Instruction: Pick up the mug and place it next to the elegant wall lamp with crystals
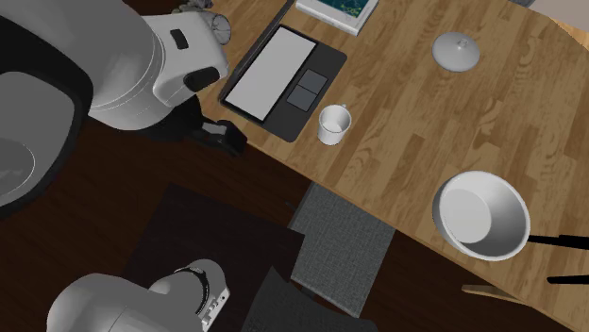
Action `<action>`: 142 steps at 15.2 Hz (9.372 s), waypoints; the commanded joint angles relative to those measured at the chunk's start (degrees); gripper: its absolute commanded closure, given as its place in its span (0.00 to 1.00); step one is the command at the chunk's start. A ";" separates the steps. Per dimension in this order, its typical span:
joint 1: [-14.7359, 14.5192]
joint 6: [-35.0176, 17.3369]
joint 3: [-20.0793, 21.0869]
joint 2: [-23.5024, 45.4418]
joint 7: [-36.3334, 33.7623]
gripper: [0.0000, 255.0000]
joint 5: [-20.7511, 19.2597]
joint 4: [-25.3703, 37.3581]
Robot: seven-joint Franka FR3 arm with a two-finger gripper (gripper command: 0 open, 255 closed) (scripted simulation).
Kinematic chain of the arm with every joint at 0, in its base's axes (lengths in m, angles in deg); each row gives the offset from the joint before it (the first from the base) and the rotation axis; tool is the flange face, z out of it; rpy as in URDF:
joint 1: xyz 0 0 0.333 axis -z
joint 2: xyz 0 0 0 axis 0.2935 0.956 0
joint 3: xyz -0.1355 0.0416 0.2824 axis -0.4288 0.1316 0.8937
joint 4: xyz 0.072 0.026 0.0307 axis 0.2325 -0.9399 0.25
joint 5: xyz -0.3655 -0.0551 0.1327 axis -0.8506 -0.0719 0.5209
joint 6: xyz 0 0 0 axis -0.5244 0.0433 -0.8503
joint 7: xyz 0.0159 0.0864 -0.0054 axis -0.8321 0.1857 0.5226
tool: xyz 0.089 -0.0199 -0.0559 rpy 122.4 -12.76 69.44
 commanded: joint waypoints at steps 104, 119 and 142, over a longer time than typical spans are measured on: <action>-3.24 -13.92 -1.25 38.47 -8.70 1.00 -1.27 26.06; -12.60 -11.26 9.96 41.92 -29.30 1.00 -2.03 30.47; -19.96 -15.99 16.52 52.51 -44.51 1.00 -5.15 34.58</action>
